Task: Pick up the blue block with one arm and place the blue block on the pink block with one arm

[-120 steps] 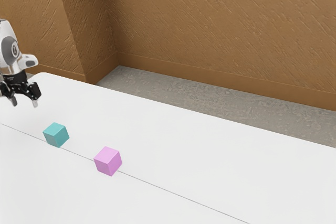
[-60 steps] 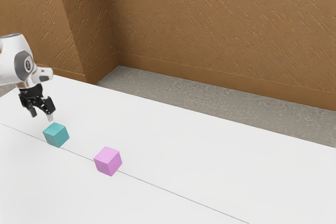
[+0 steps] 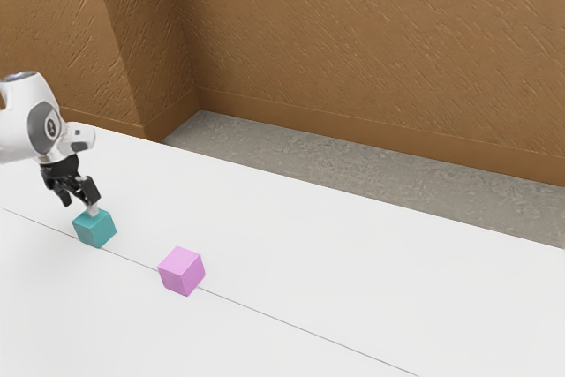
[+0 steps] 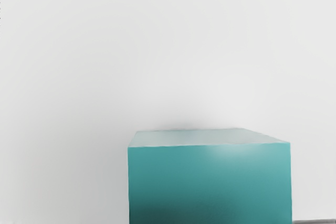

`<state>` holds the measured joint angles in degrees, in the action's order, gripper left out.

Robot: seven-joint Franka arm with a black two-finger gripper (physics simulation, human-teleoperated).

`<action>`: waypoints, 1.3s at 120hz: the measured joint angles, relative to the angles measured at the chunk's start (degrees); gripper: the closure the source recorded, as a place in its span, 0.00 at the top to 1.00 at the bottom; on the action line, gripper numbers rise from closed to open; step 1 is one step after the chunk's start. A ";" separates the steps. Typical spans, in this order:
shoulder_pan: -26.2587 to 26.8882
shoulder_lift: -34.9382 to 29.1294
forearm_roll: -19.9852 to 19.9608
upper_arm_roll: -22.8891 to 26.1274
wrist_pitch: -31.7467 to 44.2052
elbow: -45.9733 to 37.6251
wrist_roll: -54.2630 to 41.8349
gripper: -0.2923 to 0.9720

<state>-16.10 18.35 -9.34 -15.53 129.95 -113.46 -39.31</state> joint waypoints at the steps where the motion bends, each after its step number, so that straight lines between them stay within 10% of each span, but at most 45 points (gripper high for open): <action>1: 0.01 0.01 -0.01 0.02 0.02 -0.02 0.21 0.77; 156: 0.02 3.98 0.46 2.50 6.05 -1.69 5.46 0.68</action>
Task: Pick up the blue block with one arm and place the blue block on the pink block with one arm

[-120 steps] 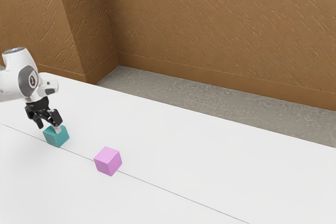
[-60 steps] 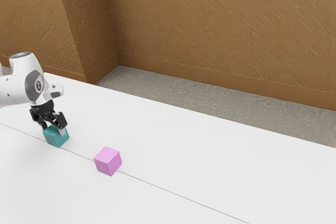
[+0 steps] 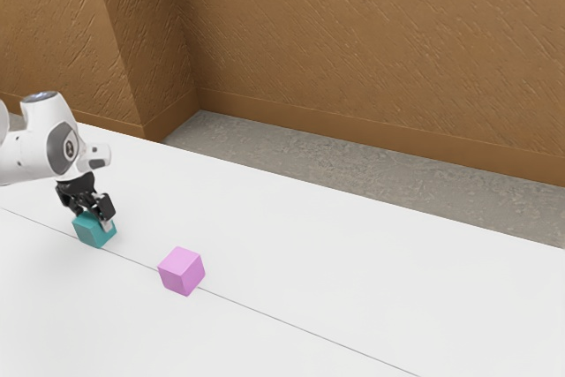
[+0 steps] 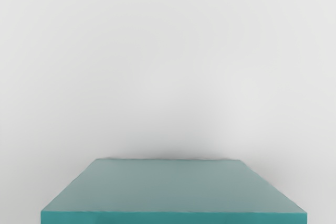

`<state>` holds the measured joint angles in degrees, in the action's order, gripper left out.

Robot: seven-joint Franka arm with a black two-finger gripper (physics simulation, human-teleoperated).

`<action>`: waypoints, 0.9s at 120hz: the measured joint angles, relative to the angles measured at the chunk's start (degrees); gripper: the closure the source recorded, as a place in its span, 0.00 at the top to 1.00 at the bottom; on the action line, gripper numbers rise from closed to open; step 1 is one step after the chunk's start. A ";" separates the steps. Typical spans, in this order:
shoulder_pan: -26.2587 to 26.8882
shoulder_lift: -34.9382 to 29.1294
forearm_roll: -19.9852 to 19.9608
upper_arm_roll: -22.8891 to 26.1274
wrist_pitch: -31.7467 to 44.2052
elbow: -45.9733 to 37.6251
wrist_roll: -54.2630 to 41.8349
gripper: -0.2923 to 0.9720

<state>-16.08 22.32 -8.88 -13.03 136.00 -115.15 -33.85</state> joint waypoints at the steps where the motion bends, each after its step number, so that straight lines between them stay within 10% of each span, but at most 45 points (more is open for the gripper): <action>1: 0.00 0.03 0.00 0.00 0.02 0.00 -0.03 0.68; 108: -0.01 -4.42 0.58 1.32 0.40 -0.90 -0.33 0.51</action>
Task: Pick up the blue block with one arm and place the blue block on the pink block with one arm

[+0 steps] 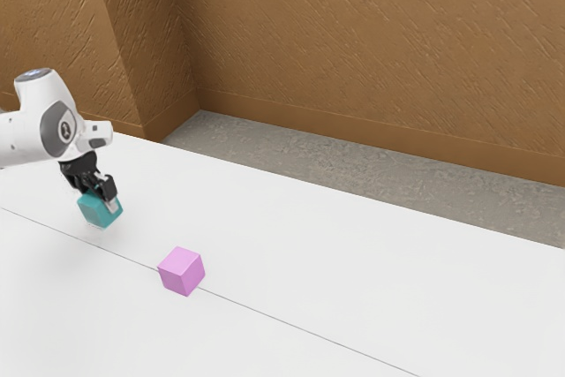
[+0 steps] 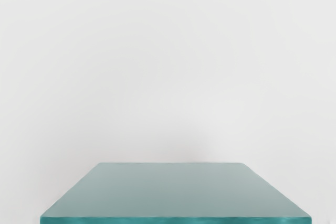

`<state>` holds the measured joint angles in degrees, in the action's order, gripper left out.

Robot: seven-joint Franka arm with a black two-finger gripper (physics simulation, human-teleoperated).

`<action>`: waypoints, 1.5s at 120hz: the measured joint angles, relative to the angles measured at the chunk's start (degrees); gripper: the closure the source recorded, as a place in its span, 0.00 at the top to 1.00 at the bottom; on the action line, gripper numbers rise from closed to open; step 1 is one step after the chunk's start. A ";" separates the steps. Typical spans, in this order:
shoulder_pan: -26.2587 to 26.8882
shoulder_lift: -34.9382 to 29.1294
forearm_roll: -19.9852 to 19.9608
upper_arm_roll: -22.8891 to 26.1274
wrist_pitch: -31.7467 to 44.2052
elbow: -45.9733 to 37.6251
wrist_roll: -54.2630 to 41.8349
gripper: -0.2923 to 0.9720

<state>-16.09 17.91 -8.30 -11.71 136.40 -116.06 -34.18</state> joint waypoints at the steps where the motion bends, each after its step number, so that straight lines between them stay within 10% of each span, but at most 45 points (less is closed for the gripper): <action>1: -0.01 -0.65 -0.01 0.20 -0.14 -0.29 0.02 0.51; 31: 8.98 -17.46 0.16 6.62 -6.78 -10.60 4.41 0.50; 76: 27.89 -16.43 4.34 10.44 -12.82 -11.43 23.30 0.50; 137: -4.63 -16.47 7.51 9.61 -14.01 -11.39 38.76 0.50; 180: 4.41 -16.51 10.37 10.79 -8.38 -11.84 40.38 0.50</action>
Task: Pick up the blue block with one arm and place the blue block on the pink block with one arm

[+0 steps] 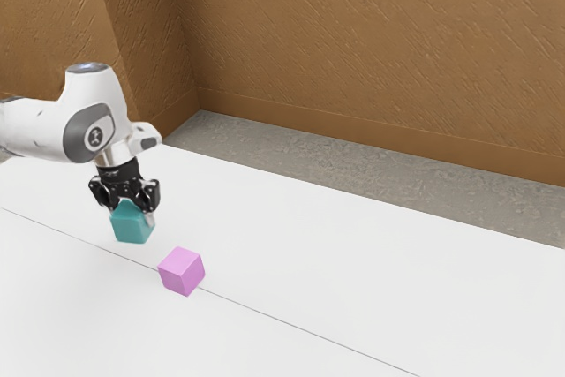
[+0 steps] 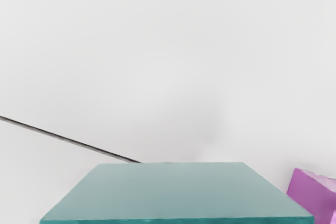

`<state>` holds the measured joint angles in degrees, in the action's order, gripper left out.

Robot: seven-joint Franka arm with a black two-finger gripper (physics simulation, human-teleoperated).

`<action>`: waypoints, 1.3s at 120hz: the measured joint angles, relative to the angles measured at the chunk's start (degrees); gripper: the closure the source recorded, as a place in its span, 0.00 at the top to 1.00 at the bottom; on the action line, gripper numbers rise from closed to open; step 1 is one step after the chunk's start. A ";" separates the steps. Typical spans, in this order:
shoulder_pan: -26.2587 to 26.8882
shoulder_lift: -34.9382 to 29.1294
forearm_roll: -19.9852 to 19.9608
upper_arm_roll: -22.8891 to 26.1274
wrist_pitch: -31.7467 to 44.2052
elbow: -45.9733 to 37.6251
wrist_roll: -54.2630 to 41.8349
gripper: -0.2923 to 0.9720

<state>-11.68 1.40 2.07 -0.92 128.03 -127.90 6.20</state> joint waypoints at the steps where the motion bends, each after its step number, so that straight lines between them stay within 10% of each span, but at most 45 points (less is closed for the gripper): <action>1: 0.44 0.00 0.01 0.05 0.14 -0.04 -0.03 0.50; 38: 12.25 0.11 -1.49 0.34 5.15 -1.67 -2.60 0.50; 85: 1.03 1.23 -3.17 0.82 8.01 -1.87 -6.09 0.50; 156: 3.97 2.41 -4.40 3.08 10.00 -1.94 -10.28 0.50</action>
<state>-7.71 3.81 -2.32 2.16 138.02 -129.84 -4.09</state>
